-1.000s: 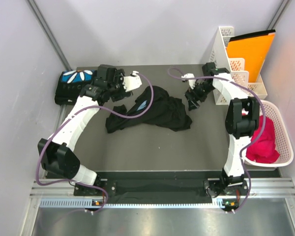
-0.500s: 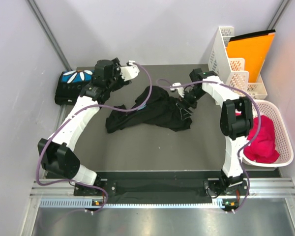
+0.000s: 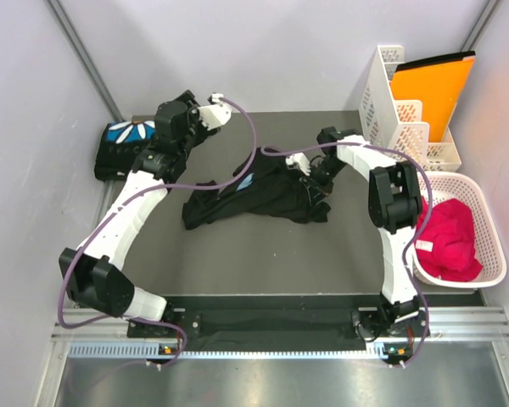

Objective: Fold and stack the t-shirts
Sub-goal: Flatten the tshirt out

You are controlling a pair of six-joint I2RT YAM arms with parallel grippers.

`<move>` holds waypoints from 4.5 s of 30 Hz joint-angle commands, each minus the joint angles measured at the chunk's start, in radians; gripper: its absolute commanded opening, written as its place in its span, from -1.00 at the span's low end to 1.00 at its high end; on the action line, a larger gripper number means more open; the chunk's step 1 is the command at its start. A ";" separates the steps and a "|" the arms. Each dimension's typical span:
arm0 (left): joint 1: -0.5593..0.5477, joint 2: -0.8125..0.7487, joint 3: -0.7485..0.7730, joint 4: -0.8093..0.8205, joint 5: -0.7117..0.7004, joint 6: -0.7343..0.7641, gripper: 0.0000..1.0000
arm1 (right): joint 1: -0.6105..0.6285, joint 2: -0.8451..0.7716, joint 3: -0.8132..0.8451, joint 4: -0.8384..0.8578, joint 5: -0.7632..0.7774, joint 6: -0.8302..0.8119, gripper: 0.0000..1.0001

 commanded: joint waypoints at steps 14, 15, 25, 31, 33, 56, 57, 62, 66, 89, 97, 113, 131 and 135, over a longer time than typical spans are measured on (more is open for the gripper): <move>0.006 0.068 0.130 0.235 -0.029 -0.029 0.46 | 0.346 -0.101 0.058 -0.179 -0.035 -0.359 -1.00; 0.006 0.073 0.147 0.240 -0.029 -0.034 0.46 | 0.364 -0.093 0.081 -0.186 -0.040 -0.360 -1.00; 0.004 0.122 0.209 0.257 0.013 -0.088 0.44 | 0.564 -0.039 0.290 -0.225 -0.098 -0.373 -0.98; 0.003 0.114 0.201 0.264 0.013 -0.096 0.46 | 0.552 -0.078 0.223 -0.185 -0.086 -0.350 0.38; 0.003 0.113 0.201 0.267 0.010 -0.095 0.46 | 0.504 -0.125 0.183 -0.136 -0.092 -0.315 0.50; -0.034 0.013 0.021 0.140 0.020 -0.083 0.46 | 0.018 0.085 0.379 0.326 0.040 0.161 0.50; -0.036 0.015 0.023 0.140 0.010 -0.085 0.46 | 0.018 0.103 0.382 0.334 0.046 0.163 0.50; -0.037 0.015 0.028 0.131 -0.003 -0.094 0.46 | 0.021 0.155 0.387 0.369 0.089 0.166 0.47; -0.040 0.009 0.025 0.126 -0.001 -0.085 0.46 | 0.027 0.177 0.390 0.395 0.110 0.178 0.44; -0.039 0.010 -0.020 0.169 0.014 -0.060 0.45 | 0.145 0.253 0.442 0.395 0.233 0.138 -0.34; -0.037 -0.030 -0.074 0.198 0.065 -0.025 0.45 | 0.145 0.241 0.419 0.386 0.302 0.178 -1.00; -0.039 -0.028 -0.109 0.101 0.216 -0.017 0.34 | -0.003 0.051 0.311 0.551 0.685 0.195 -1.00; -0.079 0.303 0.228 -0.524 0.901 -0.037 0.64 | -0.056 0.056 0.339 0.562 0.788 0.153 -1.00; -0.109 0.409 0.313 -0.630 1.016 -0.019 0.64 | -0.056 0.066 0.348 0.561 0.798 0.130 -1.00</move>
